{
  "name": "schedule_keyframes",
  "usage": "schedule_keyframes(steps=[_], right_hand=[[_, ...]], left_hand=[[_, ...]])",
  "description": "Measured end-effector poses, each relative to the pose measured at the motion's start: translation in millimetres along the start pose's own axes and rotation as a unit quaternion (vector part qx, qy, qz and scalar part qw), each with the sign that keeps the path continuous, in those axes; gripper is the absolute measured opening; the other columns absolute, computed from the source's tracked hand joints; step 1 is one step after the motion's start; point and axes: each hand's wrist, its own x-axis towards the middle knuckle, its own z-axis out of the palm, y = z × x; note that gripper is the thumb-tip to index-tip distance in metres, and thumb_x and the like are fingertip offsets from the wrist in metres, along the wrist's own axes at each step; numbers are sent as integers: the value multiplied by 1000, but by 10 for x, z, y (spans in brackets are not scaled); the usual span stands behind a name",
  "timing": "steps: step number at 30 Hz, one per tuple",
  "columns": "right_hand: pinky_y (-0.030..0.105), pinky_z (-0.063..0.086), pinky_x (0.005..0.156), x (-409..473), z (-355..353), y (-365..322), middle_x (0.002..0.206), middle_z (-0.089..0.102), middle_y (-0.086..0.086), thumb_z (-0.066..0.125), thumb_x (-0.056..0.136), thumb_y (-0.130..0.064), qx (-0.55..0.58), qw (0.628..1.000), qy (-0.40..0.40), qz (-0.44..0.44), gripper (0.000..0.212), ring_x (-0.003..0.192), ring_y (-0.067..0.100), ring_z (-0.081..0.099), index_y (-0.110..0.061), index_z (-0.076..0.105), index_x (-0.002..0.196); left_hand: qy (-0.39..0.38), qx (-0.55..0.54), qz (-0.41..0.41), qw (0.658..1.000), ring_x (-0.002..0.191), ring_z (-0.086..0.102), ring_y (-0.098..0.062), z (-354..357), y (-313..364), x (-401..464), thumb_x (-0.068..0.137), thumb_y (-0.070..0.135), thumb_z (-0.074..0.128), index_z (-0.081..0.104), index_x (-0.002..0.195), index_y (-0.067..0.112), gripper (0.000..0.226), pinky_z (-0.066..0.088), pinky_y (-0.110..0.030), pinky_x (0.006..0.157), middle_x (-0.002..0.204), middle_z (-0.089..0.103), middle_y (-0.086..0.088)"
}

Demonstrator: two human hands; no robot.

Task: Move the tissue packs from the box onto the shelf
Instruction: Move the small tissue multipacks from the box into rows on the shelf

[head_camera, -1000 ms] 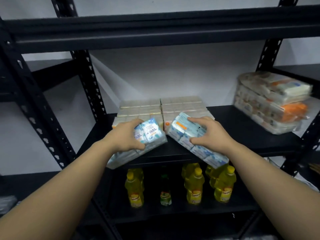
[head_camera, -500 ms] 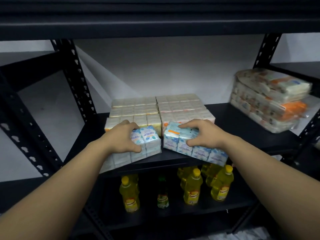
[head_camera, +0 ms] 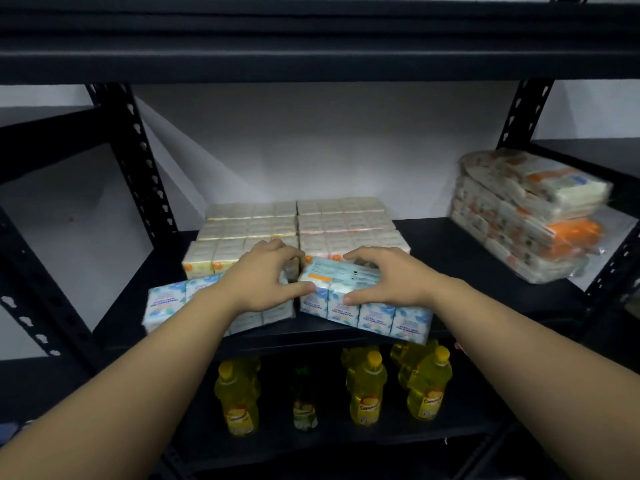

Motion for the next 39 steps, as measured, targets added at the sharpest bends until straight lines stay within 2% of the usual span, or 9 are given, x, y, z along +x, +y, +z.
schedule_keyframes(steps=[3, 7, 12, 16, 22, 27, 32, 36, 39], right_hand=[[33, 49, 103, -183, -94, 160, 134, 55, -23, 76, 62, -80, -21, 999, -16, 21, 98, 119, 4, 55, -39, 47, 146], [34, 57, 91, -381, -140, 336, 117, 67, -20, 79, 62, -77, 5, 999, -2, 33, 84, 103, 1, 64, -39, 59, 134], [29, 54, 95, -452, -199, 383, 119, 66, -22, 89, 61, -65, 27, 999, 27, 16, 82, 107, -3, 62, -42, 59, 134], [34, 48, 105, -421, -219, 362, 132, 59, -21, 85, 59, -71, -14, 999, 42, 1, 96, 122, 2, 53, -39, 52, 143], [40, 43, 109, -412, -110, 356, 139, 52, -18, 76, 59, -80, -59, 995, 83, 20, 101, 129, 14, 47, -39, 47, 147], [29, 45, 102, -463, -41, 375, 122, 54, -21, 75, 81, -60, -20, 991, 134, 0, 58, 116, 2, 50, -32, 60, 129], [31, 48, 95, -502, -57, 331, 117, 59, -17, 79, 81, -47, -43, 992, 120, -9, 40, 110, 6, 52, -34, 62, 115], [36, 41, 97, -472, -70, 288, 110, 57, -19, 75, 76, -62, -82, 993, 84, -7, 45, 106, 9, 47, -39, 52, 106], [41, 39, 104, -456, -66, 249, 132, 56, -11, 56, 82, -80, -95, 994, 43, 13, 66, 116, 12, 47, -38, 45, 132]], left_hand=[[-31, 3, 23, 999, 120, 48, -17, 51, 140, 133, 81, 78, 54, 47, 147, 29, 83, 44, -40, 102, 127, 56, 5], [-80, -6, 54, 995, 124, 47, -14, 107, 249, 301, 79, 81, 46, 43, 151, 27, 91, 41, -32, 103, 134, 51, 8], [-94, 2, 86, 992, 125, 48, -13, 124, 340, 416, 72, 83, 53, 46, 148, 28, 94, 40, -33, 107, 137, 54, 7], [-53, -26, 87, 994, 106, 54, -8, 118, 378, 378, 70, 74, 71, 59, 129, 31, 74, 46, -29, 92, 117, 58, 12], [27, -40, 81, 996, 104, 44, -5, 191, 405, 220, 62, 64, 85, 58, 116, 34, 68, 39, -25, 87, 110, 51, 15], [48, -10, 71, 996, 105, 41, -6, 205, 476, 129, 56, 60, 89, 52, 107, 35, 67, 44, -29, 85, 107, 44, 17], [17, -27, 71, 997, 102, 43, -8, 214, 519, 73, 61, 61, 86, 50, 100, 36, 58, 43, -26, 83, 105, 45, 16], [-11, -68, 70, 995, 102, 48, -8, 178, 524, 44, 82, 58, 71, 53, 96, 36, 32, 40, -28, 84, 107, 49, 14], [-46, -64, 39, 996, 112, 52, -13, 158, 519, 66, 89, 57, 63, 54, 109, 38, 29, 44, -36, 94, 122, 55, 9]])
